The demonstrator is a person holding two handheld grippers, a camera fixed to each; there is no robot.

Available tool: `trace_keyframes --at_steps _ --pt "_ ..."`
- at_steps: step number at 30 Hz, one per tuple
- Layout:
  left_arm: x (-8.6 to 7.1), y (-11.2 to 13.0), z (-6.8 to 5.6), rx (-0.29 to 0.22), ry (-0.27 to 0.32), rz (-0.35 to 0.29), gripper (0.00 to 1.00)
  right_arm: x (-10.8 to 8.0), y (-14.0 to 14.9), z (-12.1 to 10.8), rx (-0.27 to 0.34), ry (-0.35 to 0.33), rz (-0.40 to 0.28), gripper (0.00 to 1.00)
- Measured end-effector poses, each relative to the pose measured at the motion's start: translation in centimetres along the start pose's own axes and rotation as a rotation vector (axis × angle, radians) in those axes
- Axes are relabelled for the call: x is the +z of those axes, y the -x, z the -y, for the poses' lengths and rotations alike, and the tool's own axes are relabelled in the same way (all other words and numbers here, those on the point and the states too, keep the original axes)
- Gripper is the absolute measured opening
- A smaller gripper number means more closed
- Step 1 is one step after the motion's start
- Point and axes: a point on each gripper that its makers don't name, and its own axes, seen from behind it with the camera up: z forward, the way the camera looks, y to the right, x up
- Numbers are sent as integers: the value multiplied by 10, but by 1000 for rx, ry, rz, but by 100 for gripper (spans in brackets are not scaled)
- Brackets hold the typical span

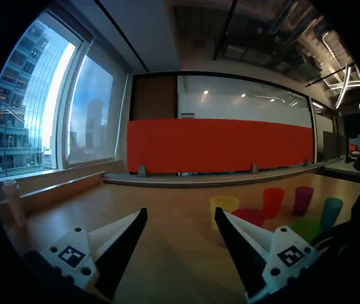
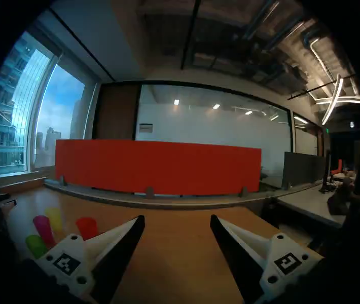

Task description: Pour water

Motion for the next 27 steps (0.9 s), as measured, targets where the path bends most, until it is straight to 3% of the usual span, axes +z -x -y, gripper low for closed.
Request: trace_keyframes --at_steps 27 --pt "1 1 -1 2 -1 4 99 -1 -5 -9 -28 -8 -26 100"
